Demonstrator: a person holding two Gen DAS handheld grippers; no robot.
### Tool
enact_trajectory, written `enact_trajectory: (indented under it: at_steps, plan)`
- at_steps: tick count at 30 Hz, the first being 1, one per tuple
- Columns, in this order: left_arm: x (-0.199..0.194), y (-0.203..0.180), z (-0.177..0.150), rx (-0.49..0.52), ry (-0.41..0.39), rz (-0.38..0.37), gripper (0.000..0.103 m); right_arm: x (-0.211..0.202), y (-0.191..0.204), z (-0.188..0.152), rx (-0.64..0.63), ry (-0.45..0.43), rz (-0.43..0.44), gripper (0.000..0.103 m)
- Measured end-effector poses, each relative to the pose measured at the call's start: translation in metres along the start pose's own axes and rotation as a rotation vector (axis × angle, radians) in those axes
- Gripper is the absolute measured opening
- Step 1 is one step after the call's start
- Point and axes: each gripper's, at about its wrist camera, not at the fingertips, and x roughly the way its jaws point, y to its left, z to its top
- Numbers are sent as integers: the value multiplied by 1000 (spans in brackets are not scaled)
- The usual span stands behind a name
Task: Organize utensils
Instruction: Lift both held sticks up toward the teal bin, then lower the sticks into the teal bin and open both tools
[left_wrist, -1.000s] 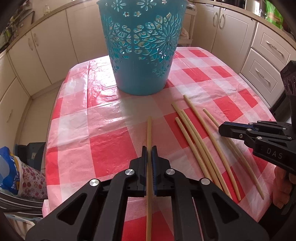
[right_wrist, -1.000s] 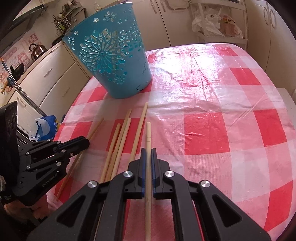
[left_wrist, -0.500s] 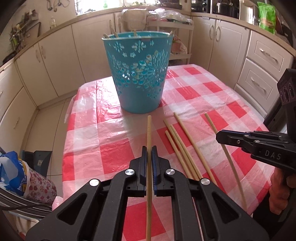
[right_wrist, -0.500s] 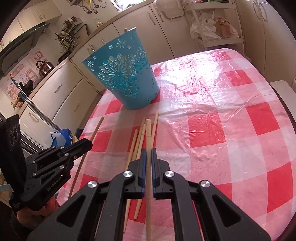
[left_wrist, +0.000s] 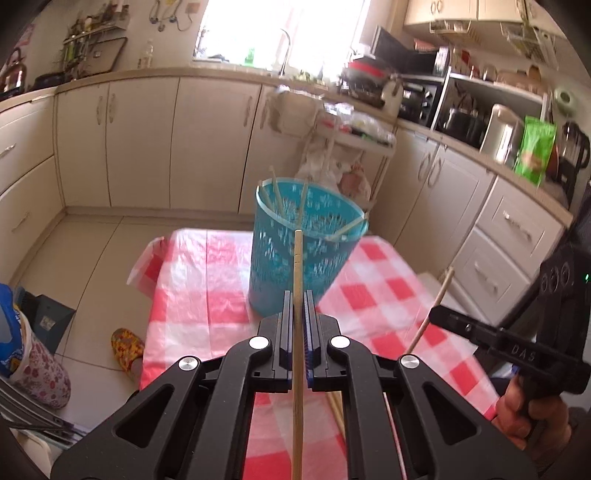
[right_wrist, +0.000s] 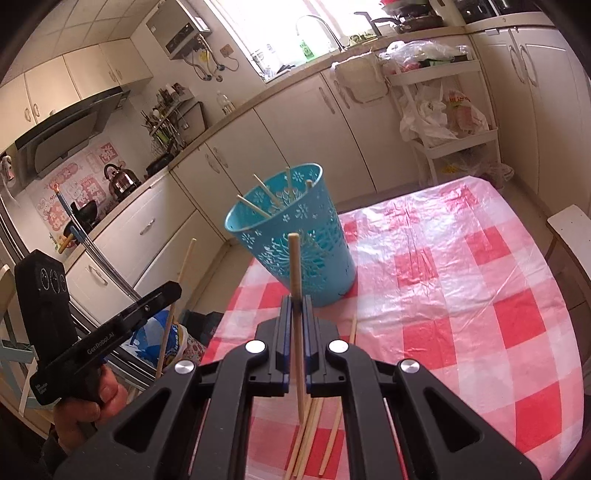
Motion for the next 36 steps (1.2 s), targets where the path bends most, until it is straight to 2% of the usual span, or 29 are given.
enact_trajectory:
  at_steps: [6, 16, 22, 29, 36]
  plan:
    - [-5, -1, 29, -9, -64, -21, 5, -6, 13, 20, -35, -54, 21, 6]
    - [-10, -8, 42, -21, -101, -49, 5, -17, 23, 30, -79, -88, 18, 6]
    - [-16, -7, 60, -61, -171, -78, 5, -26, 31, 46, -95, -126, 34, 6]
    - [-15, -1, 85, -132, -252, -106, 5, -35, 43, 83, -116, -188, 70, 6]
    - [1, -3, 111, -146, -339, -104, 5, -39, 56, 127, -149, -266, 85, 6]
